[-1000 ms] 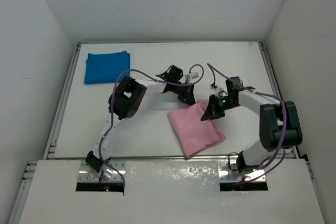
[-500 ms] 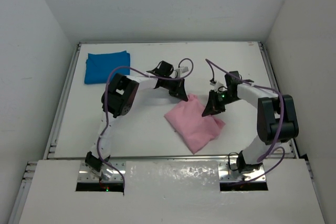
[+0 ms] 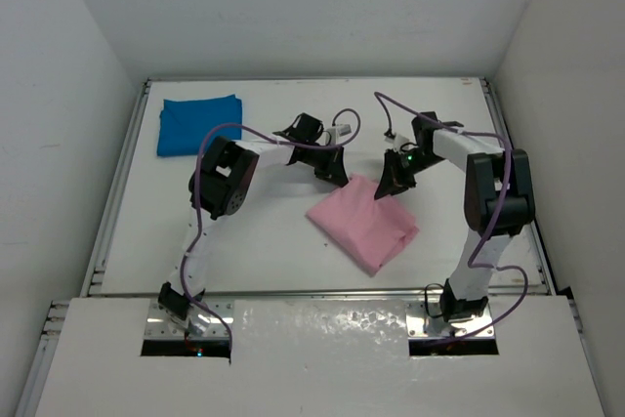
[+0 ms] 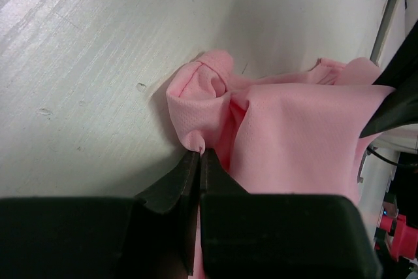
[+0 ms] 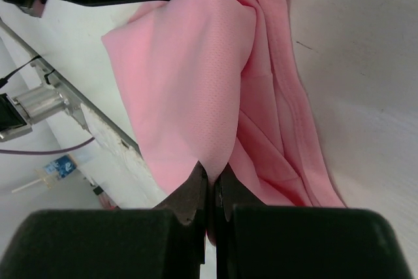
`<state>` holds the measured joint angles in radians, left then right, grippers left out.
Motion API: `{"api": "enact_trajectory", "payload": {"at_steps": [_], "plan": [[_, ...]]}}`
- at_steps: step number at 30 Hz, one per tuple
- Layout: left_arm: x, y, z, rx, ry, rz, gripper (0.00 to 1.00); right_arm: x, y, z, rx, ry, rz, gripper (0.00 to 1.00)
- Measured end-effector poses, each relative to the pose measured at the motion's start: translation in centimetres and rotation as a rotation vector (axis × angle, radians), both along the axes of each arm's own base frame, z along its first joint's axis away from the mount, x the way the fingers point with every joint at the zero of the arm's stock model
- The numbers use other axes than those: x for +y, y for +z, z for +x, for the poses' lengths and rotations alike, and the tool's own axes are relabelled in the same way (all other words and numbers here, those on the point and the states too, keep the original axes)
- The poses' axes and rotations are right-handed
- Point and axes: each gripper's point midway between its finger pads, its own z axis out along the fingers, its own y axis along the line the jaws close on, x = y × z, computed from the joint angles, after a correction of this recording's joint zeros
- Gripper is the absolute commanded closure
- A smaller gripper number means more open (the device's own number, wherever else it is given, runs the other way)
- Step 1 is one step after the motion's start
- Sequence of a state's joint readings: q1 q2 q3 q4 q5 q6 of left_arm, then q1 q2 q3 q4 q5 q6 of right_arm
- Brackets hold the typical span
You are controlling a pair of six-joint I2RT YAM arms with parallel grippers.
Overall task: Fold and stack the t-shirts
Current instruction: Smooth out wrinkles on the folded tshirt
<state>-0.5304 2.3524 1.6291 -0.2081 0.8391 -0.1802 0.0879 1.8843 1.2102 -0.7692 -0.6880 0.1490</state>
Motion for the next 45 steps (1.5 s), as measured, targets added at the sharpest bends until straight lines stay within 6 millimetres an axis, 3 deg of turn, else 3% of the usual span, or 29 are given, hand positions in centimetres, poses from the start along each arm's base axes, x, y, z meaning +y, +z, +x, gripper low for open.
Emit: {"api": "enact_trajectory", "payload": {"at_steps": [5, 6, 7, 14, 22, 24, 29, 34, 37, 40, 45], "plan": [[0.0, 0.0, 0.0, 0.001, 0.001, 0.003, 0.89, -0.1, -1.2, -0.5, 0.054, 0.011, -0.003, 0.93], [0.1, 0.0, 0.1, 0.003, 0.005, 0.009, 0.87, -0.1, -1.4, -0.7, 0.064, 0.012, -0.004, 0.8], [0.1, 0.0, 0.1, 0.005, 0.009, 0.017, 0.86, -0.2, -1.6, -0.7, 0.074, 0.009, -0.004, 0.73], [1.3, 0.5, 2.1, -0.004, 0.082, 0.087, 0.71, -1.8, -1.5, 0.1, 0.088, -0.047, -0.007, 0.5], [6.8, 2.3, 8.6, -0.075, 0.294, 0.217, 0.69, -4.8, 0.7, 2.8, 0.008, -0.137, -0.08, 0.48], [7.6, 3.1, 9.2, -0.087, 0.315, 0.225, 0.69, -5.2, 1.5, 2.8, -0.015, -0.148, -0.101, 0.47], [6.4, 6.5, 7.6, -0.125, 0.283, 0.192, 0.69, -5.9, 3.9, 0.9, -0.089, -0.17, -0.123, 0.46], [1.7, 10.8, 3.7, -0.173, 0.174, 0.089, 0.69, -6.2, 3.0, -4.1, -0.031, -0.233, -0.129, 0.49], [-1.2, 12.2, 1.9, -0.183, 0.115, 0.017, 0.71, -6.4, 2.3, -5.6, -0.007, -0.252, -0.133, 0.55], [-3.1, 11.6, -0.4, -0.151, 0.063, -0.013, 0.71, -6.3, 1.5, -6.3, 0.004, -0.254, -0.135, 0.54], [-3.0, 8.8, -1.3, -0.088, 0.066, 0.009, 0.72, -6.4, 0.0, -7.5, 0.027, -0.254, -0.149, 0.53]]}}
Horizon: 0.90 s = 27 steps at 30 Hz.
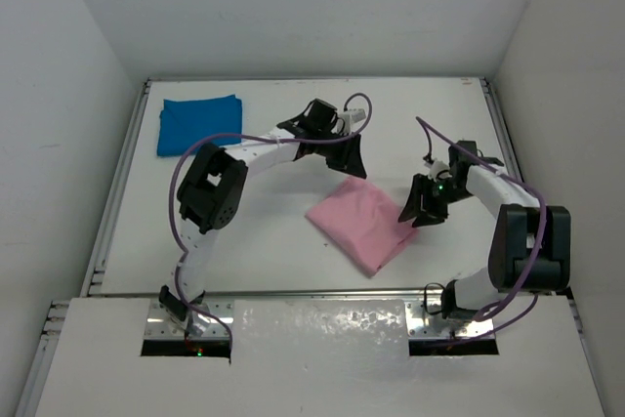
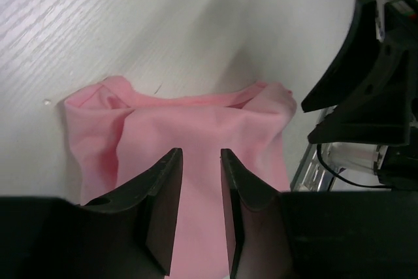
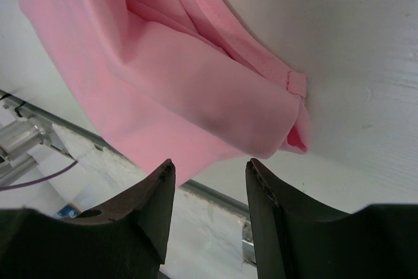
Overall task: Fold and stack the t-shirts
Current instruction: Smooth out wrinkles on the folded tshirt
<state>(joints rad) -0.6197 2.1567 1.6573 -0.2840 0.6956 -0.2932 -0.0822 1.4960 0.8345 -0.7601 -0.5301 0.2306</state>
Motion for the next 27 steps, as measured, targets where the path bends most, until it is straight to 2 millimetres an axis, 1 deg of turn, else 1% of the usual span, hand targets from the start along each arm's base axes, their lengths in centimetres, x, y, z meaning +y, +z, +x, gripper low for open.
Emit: {"api": "enact_trajectory", "payload": {"at_steps": [5, 14, 18, 23, 25, 26, 27], "plan": [[0.6, -2.8, -0.5, 0.048, 0.009, 0.033, 0.73, -0.5, -0.8, -0.3, -0.006, 0.011, -0.031, 0.53], [0.2, -5.8, -1.1, 0.084, 0.003, 0.061, 0.74, -1.6, -1.6, -0.2, -0.008, 0.019, -0.102, 0.55], [0.2, -6.6, -1.1, 0.09, 0.014, 0.078, 0.74, -1.7, -2.0, 0.1, -0.009, 0.017, -0.104, 0.55], [0.2, -6.8, -0.8, 0.079, 0.027, 0.086, 0.74, -1.4, -2.6, 0.3, -0.002, 0.01, -0.086, 0.56], [0.2, -6.8, -0.7, 0.076, 0.03, 0.088, 0.74, -1.2, -2.8, 0.3, 0.001, 0.008, -0.076, 0.61], [0.3, -6.8, -0.7, 0.075, 0.032, 0.089, 0.74, -1.1, -2.9, 0.3, 0.0, 0.006, -0.071, 0.65], [0.3, -6.9, -0.6, 0.074, 0.033, 0.091, 0.74, -1.0, -2.9, 0.3, -0.001, 0.004, -0.063, 0.79]]}}
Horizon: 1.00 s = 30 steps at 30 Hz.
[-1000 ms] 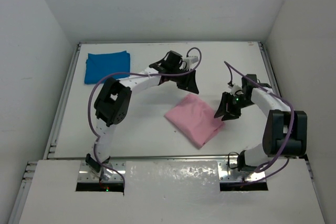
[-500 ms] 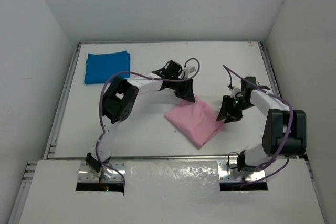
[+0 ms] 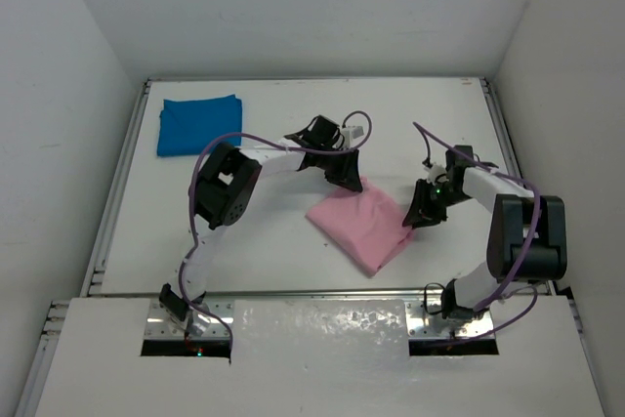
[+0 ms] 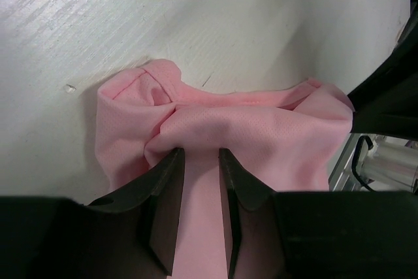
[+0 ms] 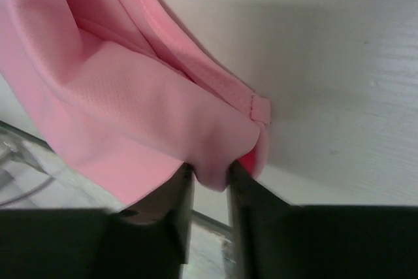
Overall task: Fold and stack the t-shirts
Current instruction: Smooth out wrinkles on the folded tshirt
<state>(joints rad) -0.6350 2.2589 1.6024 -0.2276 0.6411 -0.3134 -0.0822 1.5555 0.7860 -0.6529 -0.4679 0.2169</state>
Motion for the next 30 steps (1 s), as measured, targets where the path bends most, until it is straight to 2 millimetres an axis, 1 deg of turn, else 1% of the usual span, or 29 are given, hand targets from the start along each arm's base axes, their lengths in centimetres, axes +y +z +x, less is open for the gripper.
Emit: {"api": "enact_trajectory", "payload": {"at_steps": [2, 3, 7, 10, 15, 21, 22, 23, 24, 26, 29, 30], "plan": [[0.0, 0.0, 0.1, -0.002, 0.003, 0.003, 0.74, 0.2, 0.0, 0.1, -0.002, -0.004, 0.012, 0.97], [0.1, -0.1, 0.1, -0.004, 0.006, 0.005, 0.74, 0.3, 0.0, 0.1, 0.0, -0.011, 0.016, 1.0], [0.2, -0.3, 0.5, -0.016, 0.022, 0.022, 0.75, 0.2, -0.1, 0.1, 0.008, -0.023, 0.014, 1.0], [0.5, -0.7, 0.9, -0.03, 0.041, 0.045, 0.75, 0.0, -0.1, -0.5, 0.034, -0.028, 0.005, 1.0], [1.0, -1.2, 1.5, -0.056, 0.067, 0.084, 0.77, -1.3, 0.3, -1.3, 0.066, -0.048, -0.065, 1.0], [1.1, -1.4, 1.7, -0.066, 0.075, 0.093, 0.77, -3.2, 0.7, -1.3, 0.083, -0.074, -0.146, 1.0], [1.1, -1.4, 1.7, -0.066, 0.075, 0.093, 0.77, -3.4, 0.7, -1.3, 0.084, -0.076, -0.155, 0.95], [1.1, -1.4, 1.8, -0.068, 0.075, 0.091, 0.77, -3.5, 0.7, -1.3, 0.084, -0.076, -0.162, 0.74], [1.1, -1.4, 1.8, -0.069, 0.075, 0.09, 0.77, -3.6, 0.7, -1.3, 0.087, -0.075, -0.167, 0.68], [1.1, -1.4, 1.8, -0.07, 0.076, 0.09, 0.77, -3.9, 0.6, -1.7, 0.097, -0.068, -0.179, 0.6], [1.1, -1.3, 1.8, -0.07, 0.077, 0.09, 0.76, -3.9, 0.8, -1.9, 0.106, -0.057, -0.182, 0.53], [1.1, -1.3, 1.8, -0.071, 0.08, 0.094, 0.74, -4.0, 1.1, -1.8, 0.105, -0.057, -0.181, 0.53]]}}
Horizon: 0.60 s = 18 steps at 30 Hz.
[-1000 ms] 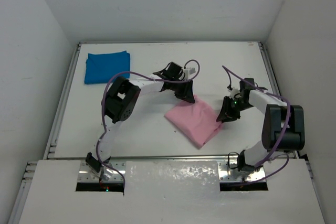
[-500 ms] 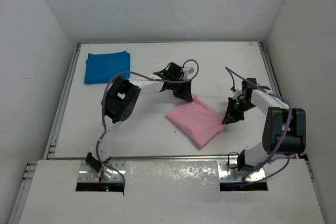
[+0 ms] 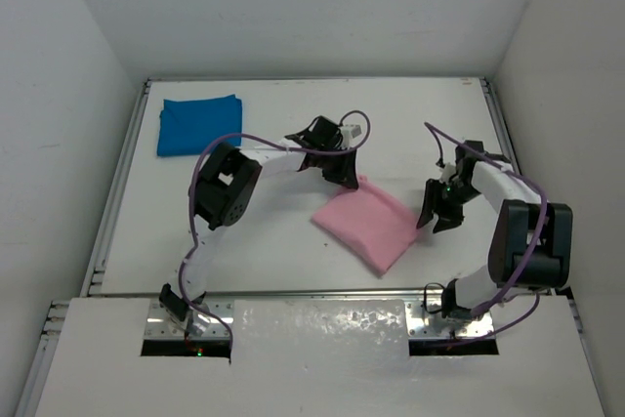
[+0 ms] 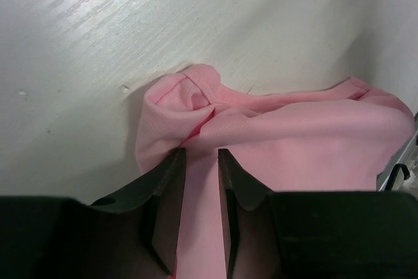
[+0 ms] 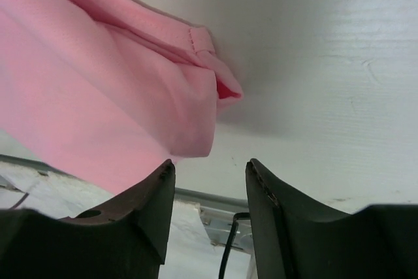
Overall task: Fold and stack the t-shirts
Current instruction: Smooth out wrinkles on the folded tshirt
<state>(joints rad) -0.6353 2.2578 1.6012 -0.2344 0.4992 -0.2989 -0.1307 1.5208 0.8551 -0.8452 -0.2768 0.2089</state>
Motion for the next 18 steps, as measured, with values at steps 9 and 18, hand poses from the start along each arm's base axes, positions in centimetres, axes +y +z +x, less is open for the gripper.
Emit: {"api": "enact_trajectory", "payload": {"at_steps": [9, 18], "plan": [[0.9, 4.7, 0.8, -0.04, 0.045, 0.051, 0.7, 2.9, 5.9, 5.2, -0.325, -0.058, 0.171, 0.58], [2.6, 11.6, 0.1, -0.133, 0.061, 0.013, 0.73, 14.2, 6.2, 4.8, -0.408, 0.056, 0.516, 0.6]]}}
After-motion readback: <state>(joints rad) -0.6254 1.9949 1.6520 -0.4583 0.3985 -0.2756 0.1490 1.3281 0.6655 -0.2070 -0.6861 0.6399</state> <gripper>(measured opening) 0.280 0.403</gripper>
